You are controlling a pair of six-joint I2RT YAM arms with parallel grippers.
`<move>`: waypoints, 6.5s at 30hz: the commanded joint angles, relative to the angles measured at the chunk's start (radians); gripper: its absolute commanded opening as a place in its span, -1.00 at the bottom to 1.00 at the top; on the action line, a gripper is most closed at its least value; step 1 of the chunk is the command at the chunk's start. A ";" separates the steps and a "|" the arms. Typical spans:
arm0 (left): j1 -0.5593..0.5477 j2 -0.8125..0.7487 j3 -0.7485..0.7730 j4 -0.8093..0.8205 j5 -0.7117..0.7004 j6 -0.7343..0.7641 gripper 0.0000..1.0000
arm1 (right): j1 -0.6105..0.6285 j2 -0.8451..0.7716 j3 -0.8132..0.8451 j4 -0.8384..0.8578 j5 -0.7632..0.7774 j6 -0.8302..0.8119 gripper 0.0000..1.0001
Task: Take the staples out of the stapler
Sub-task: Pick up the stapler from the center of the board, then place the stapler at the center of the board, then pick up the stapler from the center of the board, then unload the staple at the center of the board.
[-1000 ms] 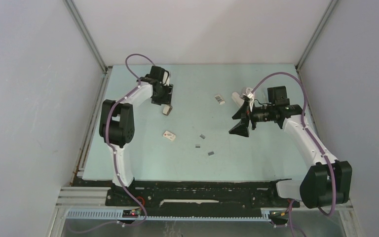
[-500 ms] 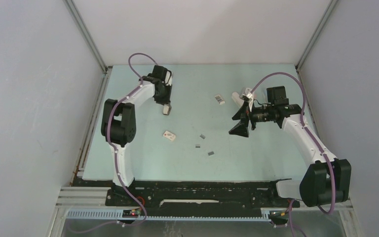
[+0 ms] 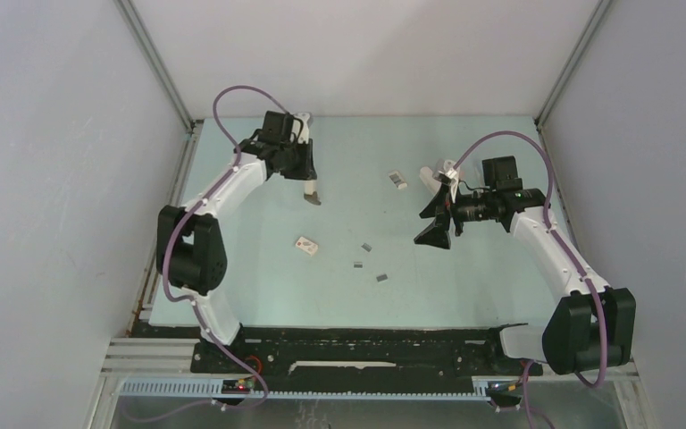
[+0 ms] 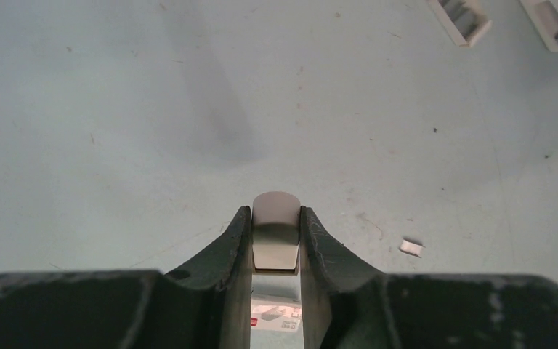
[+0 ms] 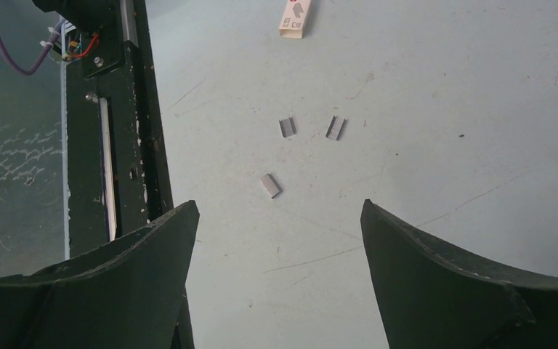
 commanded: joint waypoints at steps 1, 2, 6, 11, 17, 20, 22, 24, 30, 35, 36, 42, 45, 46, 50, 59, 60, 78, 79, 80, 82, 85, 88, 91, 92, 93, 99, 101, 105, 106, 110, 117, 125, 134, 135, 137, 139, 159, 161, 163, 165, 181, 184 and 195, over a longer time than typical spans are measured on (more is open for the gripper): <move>-0.035 -0.099 -0.041 0.032 0.059 -0.033 -1.00 | 0.005 -0.015 0.039 -0.005 -0.039 -0.017 0.82; -0.044 -0.116 -0.053 0.035 0.059 -0.033 -1.00 | 0.005 -0.016 0.039 -0.005 -0.040 -0.016 0.82; -0.079 -0.153 -0.095 0.059 0.063 -0.041 -1.00 | 0.004 -0.017 0.040 -0.005 -0.043 -0.013 0.82; -0.148 -0.175 -0.139 0.095 0.065 -0.060 -1.00 | -0.002 -0.020 0.039 -0.001 -0.051 -0.007 0.82; -0.257 -0.206 -0.203 0.179 0.048 -0.044 -1.00 | -0.020 -0.027 0.039 -0.003 -0.059 -0.005 0.82; -0.303 -0.226 -0.262 0.274 0.046 -0.042 -1.00 | -0.028 -0.029 0.039 -0.006 -0.066 -0.006 0.82; -0.333 -0.240 -0.307 0.345 0.047 -0.036 -1.00 | -0.031 -0.030 0.040 -0.006 -0.069 -0.007 0.82; -0.362 -0.251 -0.355 0.424 0.048 -0.021 -1.00 | -0.034 -0.029 0.039 -0.005 -0.067 -0.007 0.82; -0.455 -0.247 -0.433 0.602 0.043 0.046 -1.00 | -0.033 -0.024 0.040 -0.007 -0.065 -0.010 0.82; -0.518 -0.189 -0.449 0.724 0.052 0.082 -1.00 | -0.033 -0.024 0.040 -0.008 -0.060 -0.016 0.82; -0.529 -0.172 -0.447 0.744 0.055 0.087 -1.00 | -0.035 -0.024 0.039 -0.010 -0.060 -0.017 0.82; -0.597 -0.075 -0.460 0.819 0.000 0.105 -1.00 | -0.050 -0.029 0.039 -0.022 -0.072 -0.034 0.83; -0.626 -0.036 -0.488 0.869 -0.048 0.107 -1.00 | -0.051 -0.029 0.039 -0.025 -0.073 -0.037 0.82; -0.634 -0.024 -0.490 0.872 -0.064 0.110 -1.00 | -0.052 -0.029 0.039 -0.027 -0.073 -0.037 0.82; -0.643 0.003 -0.491 0.869 -0.125 0.095 -0.94 | -0.053 -0.029 0.040 -0.029 -0.071 -0.042 0.82; -0.645 0.001 -0.499 0.849 -0.163 0.056 -0.21 | -0.070 -0.029 0.039 -0.030 -0.072 -0.045 0.82; -0.646 -0.007 -0.505 0.847 -0.163 0.054 -0.15 | -0.071 -0.030 0.039 -0.032 -0.073 -0.045 0.82; -0.649 -0.453 -0.847 0.962 -0.390 0.005 0.24 | -0.086 -0.069 0.040 -0.181 -0.082 -0.303 0.84; -0.650 -0.490 -0.875 0.962 -0.400 0.003 0.26 | -0.078 -0.077 0.039 -0.198 -0.075 -0.334 0.85; -0.650 -0.524 -0.904 0.963 -0.412 -0.001 0.30 | -0.069 -0.084 0.039 -0.210 -0.067 -0.361 0.85; -0.649 -0.594 -0.964 0.979 -0.435 -0.010 0.41 | -0.043 -0.098 0.039 -0.227 -0.042 -0.407 0.88; -0.649 -0.687 -1.062 1.034 -0.466 -0.046 0.71 | 0.018 -0.114 0.039 -0.278 -0.012 -0.562 0.95; -0.645 -0.774 -1.138 1.062 -0.499 -0.100 0.99 | 0.091 -0.124 0.039 -0.319 0.025 -0.705 0.99; -0.635 -0.848 -1.199 1.064 -0.509 -0.155 1.00 | 0.188 -0.112 0.064 -0.301 0.149 -0.736 0.99; -0.631 -0.875 -1.223 1.061 -0.507 -0.166 1.00 | 0.234 -0.097 0.085 -0.297 0.196 -0.736 0.99; -0.627 -0.902 -1.237 1.056 -0.506 -0.174 1.00 | 0.265 -0.082 0.105 -0.299 0.238 -0.737 0.99; -0.610 -1.083 -1.341 1.017 -0.502 -0.224 1.00 | 0.379 0.053 0.220 -0.332 0.419 -0.725 0.99; -0.608 -1.132 -1.372 1.006 -0.506 -0.237 1.00 | 0.414 0.092 0.245 -0.328 0.490 -0.709 0.99; -0.607 -1.196 -1.426 1.001 -0.522 -0.264 1.00 | 0.464 0.174 0.281 -0.311 0.637 -0.670 0.97; -0.607 -1.205 -1.435 1.000 -0.523 -0.269 1.00 | 0.472 0.198 0.293 -0.311 0.667 -0.661 0.96; -0.608 -1.224 -1.449 0.990 -0.520 -0.280 1.00 | 0.494 0.297 0.331 -0.330 0.763 -0.641 0.87; -0.606 -1.235 -1.453 0.972 -0.513 -0.288 1.00 | 0.524 0.427 0.366 -0.290 0.858 -0.586 0.72; -0.606 -1.275 -1.469 0.947 -0.513 -0.302 1.00 | 0.528 0.527 0.379 -0.301 0.924 -0.599 0.46; -0.606 -1.277 -1.477 0.946 -0.515 -0.310 1.00 | 0.528 0.557 0.335 -0.240 0.973 -0.616 0.24; -0.605 -1.275 -1.477 0.947 -0.514 -0.313 1.00 | 0.528 0.560 0.336 -0.237 0.975 -0.616 0.21; -0.607 -1.274 -1.480 0.947 -0.512 -0.316 1.00 | 0.528 0.563 0.330 -0.234 0.978 -0.616 0.14; -0.607 -1.275 -1.479 0.949 -0.512 -0.317 1.00 | 0.528 0.561 0.321 -0.227 0.976 -0.618 0.11; -0.605 -1.114 -1.465 1.157 -0.391 -0.307 1.00 | 0.439 0.399 0.274 -0.173 0.824 -0.400 -1.00; -0.604 -1.047 -1.441 1.212 -0.346 -0.289 1.00 | 0.404 0.350 0.231 -0.131 0.784 -0.352 -1.00; -0.601 -0.970 -1.406 1.263 -0.290 -0.265 1.00 | 0.356 0.311 0.198 -0.112 0.727 -0.332 -1.00; -0.593 -0.887 -1.366 1.315 -0.226 -0.231 1.00 | 0.305 0.283 0.185 -0.109 0.655 -0.315 -1.00; -0.547 -0.404 -1.096 1.457 0.175 0.261 0.86 | 0.181 0.099 0.056 -0.089 0.162 -0.426 -1.00; -0.521 -0.330 -1.044 1.468 0.253 0.238 0.67 | 0.172 0.084 0.048 -0.124 0.093 -0.478 -1.00; -0.504 -0.217 -0.990 1.636 0.379 0.120 0.27 | 0.165 0.082 0.045 -0.162 -0.010 -0.519 -1.00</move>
